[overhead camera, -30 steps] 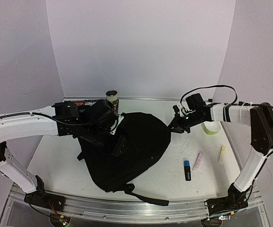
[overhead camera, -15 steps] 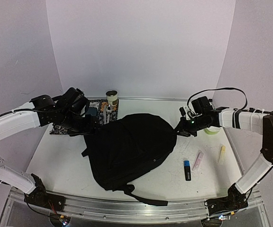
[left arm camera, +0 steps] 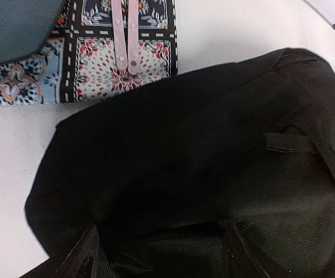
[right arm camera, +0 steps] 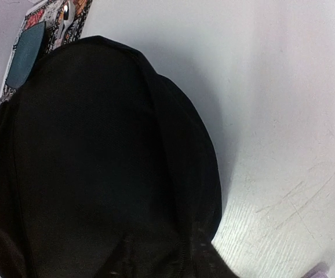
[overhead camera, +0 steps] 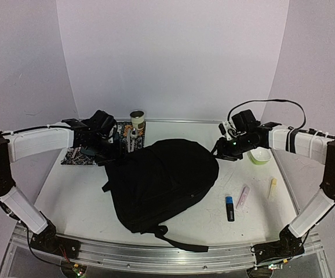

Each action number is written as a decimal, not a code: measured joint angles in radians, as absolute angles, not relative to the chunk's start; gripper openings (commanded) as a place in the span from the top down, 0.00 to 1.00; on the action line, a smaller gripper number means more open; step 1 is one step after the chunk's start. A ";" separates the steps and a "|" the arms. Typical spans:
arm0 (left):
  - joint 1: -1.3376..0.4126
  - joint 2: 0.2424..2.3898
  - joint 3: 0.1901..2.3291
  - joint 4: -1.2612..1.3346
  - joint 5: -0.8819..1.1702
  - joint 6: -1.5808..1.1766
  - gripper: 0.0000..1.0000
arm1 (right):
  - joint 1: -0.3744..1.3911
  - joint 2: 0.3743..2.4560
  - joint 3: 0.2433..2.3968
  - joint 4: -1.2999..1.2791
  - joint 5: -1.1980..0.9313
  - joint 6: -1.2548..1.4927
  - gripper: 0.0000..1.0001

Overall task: Pack the student bag
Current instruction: Move the card case to the center of the board, then hold the upper front pocket of the student bag, then grab the upper front pocket of the student bag, then unzip the upper front pocket of the student bag.

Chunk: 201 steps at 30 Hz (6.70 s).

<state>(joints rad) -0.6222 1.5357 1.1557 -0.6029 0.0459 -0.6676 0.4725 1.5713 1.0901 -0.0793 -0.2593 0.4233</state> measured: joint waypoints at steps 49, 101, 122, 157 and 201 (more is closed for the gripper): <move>-0.640 1.662 1.361 -0.493 0.262 -0.432 0.41 | 0.915 1.874 1.532 -0.225 0.011 0.360 0.58; -0.635 1.810 1.401 -0.475 0.445 -0.465 0.76 | 0.752 2.111 1.721 -0.045 -0.355 0.621 0.54; -0.635 1.810 1.398 -0.355 0.470 -0.670 0.90 | 0.740 2.112 1.714 0.020 -0.378 0.651 0.71; -0.834 1.754 1.353 -0.331 0.478 -0.704 1.00 | 0.723 2.181 1.773 0.010 -0.382 0.652 1.00; -0.970 1.468 1.235 -0.538 0.148 -0.734 0.27 | 0.687 1.877 1.526 -0.036 -0.290 0.458 0.39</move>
<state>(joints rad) -0.9697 1.4684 1.2352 -0.5385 0.1477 -0.7338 0.6866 1.8768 1.5259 -0.0361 -0.2902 0.4581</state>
